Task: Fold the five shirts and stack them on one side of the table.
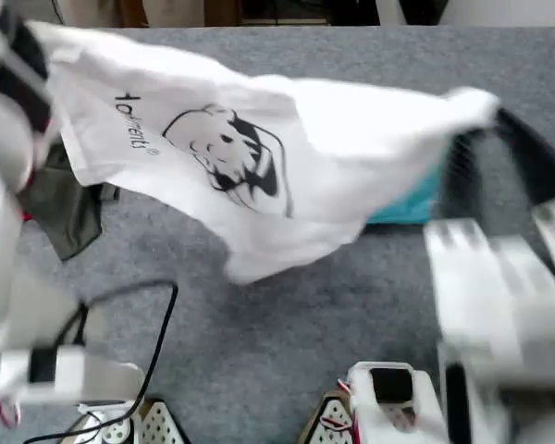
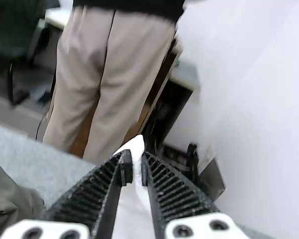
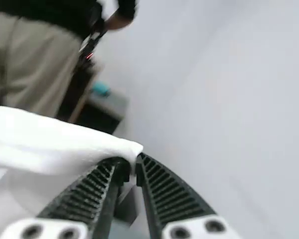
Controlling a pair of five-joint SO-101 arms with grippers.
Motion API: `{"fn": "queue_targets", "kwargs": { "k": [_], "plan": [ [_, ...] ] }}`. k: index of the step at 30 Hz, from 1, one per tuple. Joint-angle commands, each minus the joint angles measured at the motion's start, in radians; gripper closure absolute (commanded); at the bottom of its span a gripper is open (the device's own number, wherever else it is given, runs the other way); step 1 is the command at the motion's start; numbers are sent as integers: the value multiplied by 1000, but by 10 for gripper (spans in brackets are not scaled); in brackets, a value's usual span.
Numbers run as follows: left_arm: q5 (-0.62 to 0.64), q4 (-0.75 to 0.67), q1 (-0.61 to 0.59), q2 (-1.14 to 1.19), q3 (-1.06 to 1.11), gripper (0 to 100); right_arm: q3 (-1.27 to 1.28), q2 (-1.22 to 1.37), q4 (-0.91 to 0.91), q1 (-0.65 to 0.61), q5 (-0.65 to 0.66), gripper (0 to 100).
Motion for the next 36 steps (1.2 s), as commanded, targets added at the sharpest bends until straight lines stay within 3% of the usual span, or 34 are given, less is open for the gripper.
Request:
{"fn": "queue_targets", "kwargs": {
  "k": [1,11,19,22,25,31,36],
  "plan": [
    [-6,15,0,-280,285,981,-170,2,31,67,44,995],
    [-32,-69,5,-980,1128,981,-371,2,48,128,150,995],
    [-86,-239,6,-1331,1628,981,-246,48,51,120,133,995],
    [-86,-298,6,-1362,1784,981,-145,79,58,104,120,995],
    [-84,-376,8,-1360,1921,981,-38,108,77,-8,129,995],
    [-86,-666,6,-1333,2185,980,188,213,100,-197,149,995],
    [-86,-884,6,-1135,2286,981,318,407,97,-302,203,995]
  ]
}}
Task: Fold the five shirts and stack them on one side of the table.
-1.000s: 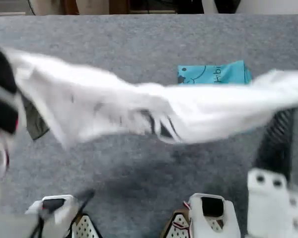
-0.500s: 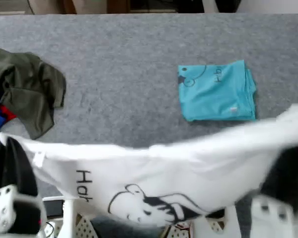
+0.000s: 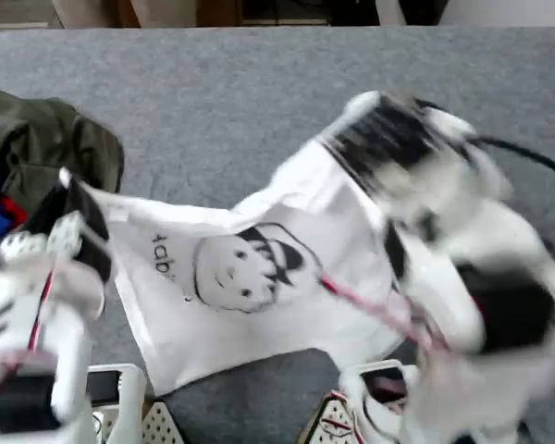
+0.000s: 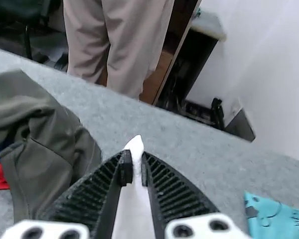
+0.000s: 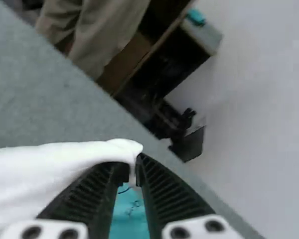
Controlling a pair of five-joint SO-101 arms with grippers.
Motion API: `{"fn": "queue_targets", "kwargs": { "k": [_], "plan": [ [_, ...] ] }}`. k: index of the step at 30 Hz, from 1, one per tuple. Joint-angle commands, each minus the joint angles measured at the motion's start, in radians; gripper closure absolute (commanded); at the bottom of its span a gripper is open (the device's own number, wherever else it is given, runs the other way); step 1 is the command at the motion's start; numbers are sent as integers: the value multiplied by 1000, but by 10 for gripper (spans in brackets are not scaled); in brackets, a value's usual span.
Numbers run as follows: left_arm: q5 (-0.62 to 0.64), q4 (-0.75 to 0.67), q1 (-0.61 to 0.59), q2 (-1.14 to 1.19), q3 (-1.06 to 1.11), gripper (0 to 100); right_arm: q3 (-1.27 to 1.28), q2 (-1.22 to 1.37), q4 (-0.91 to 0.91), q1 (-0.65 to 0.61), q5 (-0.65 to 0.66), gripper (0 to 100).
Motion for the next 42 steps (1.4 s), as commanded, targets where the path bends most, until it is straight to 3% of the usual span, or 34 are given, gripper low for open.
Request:
{"fn": "queue_targets", "kwargs": {
  "k": [1,11,18,28,35,42],
  "plan": [
    [-8,-143,6,171,14,981,53,139,-17,-58,14,995],
    [-9,-265,8,822,-218,981,-94,699,-91,-56,17,995],
    [-11,-259,-35,1182,-416,981,-337,1069,87,-53,15,996],
    [-12,-261,-72,1227,-466,981,-621,1337,367,-54,12,986],
    [-12,-261,-89,1231,-462,981,-593,1273,367,-18,26,800],
    [-12,-261,-91,1234,-459,981,-489,1135,367,-4,46,793]
  ]
}}
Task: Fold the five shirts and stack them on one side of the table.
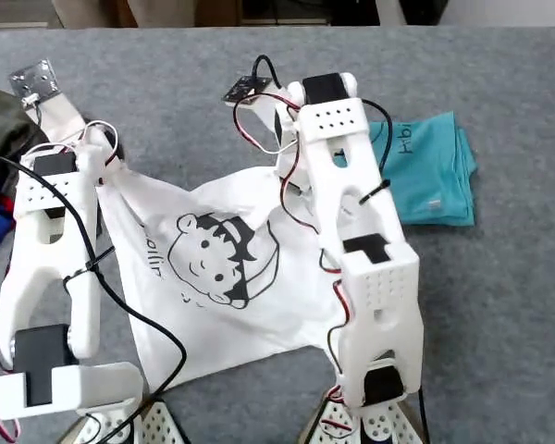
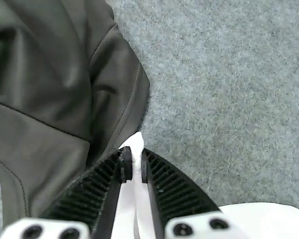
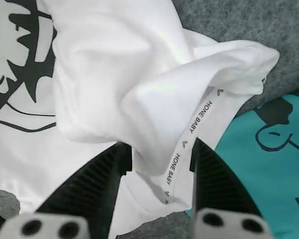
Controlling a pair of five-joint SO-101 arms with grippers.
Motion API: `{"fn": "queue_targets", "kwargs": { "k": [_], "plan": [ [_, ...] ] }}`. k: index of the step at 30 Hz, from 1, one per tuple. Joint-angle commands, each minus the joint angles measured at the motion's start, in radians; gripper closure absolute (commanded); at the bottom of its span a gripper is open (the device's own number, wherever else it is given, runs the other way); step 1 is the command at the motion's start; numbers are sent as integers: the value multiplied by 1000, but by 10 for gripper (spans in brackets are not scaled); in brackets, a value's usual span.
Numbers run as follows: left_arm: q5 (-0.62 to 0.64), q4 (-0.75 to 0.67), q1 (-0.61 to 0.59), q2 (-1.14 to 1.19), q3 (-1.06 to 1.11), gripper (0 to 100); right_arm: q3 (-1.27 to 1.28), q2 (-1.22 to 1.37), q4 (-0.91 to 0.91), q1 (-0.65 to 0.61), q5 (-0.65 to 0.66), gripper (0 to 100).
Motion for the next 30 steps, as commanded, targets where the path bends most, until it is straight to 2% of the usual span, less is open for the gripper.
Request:
{"fn": "queue_targets", "kwargs": {
  "k": [1,10,16,22,30],
  "plan": [
    [-11,-18,-12,-5,-44,981,18,-116,23,50,5,793],
    [-11,-17,-12,-13,-43,981,-2,-133,11,219,-29,796],
    [-11,-15,-12,-13,-43,981,56,-99,11,166,-52,796],
    [-11,63,-14,-13,-48,981,154,2,12,162,-222,797],
    [-11,60,-57,-13,-46,981,174,42,2,153,-241,797]
  ]
}}
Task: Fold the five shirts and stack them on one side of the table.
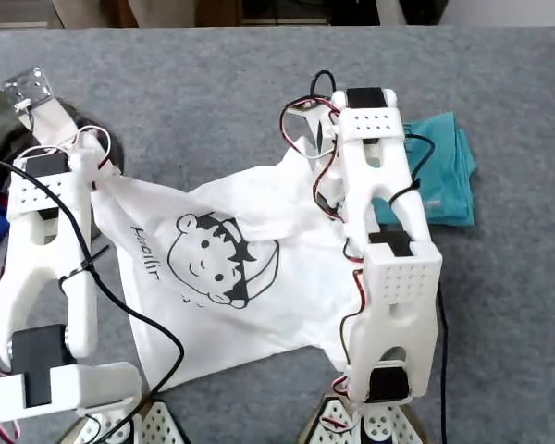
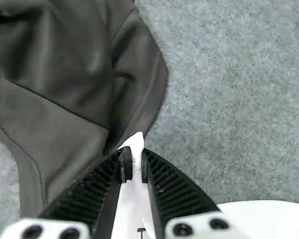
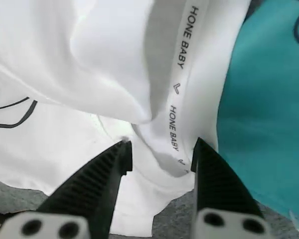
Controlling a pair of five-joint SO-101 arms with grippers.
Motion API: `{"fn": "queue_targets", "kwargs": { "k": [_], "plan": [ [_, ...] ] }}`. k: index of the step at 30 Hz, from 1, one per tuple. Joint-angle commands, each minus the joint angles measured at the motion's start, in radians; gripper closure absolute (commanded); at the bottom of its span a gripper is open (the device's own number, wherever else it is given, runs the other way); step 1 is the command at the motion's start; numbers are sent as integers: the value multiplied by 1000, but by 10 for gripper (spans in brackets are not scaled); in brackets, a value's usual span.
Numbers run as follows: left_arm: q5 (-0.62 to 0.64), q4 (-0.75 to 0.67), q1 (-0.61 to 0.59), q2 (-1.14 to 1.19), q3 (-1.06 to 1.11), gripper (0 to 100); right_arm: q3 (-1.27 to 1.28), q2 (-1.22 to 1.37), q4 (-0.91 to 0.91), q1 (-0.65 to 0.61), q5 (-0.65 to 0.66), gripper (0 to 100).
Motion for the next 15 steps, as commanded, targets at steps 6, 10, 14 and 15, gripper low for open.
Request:
{"fn": "queue_targets", "kwargs": {
  "k": [6,10,14,15],
  "plan": [
    [-11,2,-26,-13,-43,981,-1,19,-74,-68,-48,797],
    [-11,0,-26,-13,-43,981,-18,73,-112,-102,-77,797],
    [-11,2,-28,-13,-43,981,-64,133,-114,-99,-103,797],
    [-11,3,-28,-13,-43,981,-81,136,-101,-96,-103,797]
  ]
}}
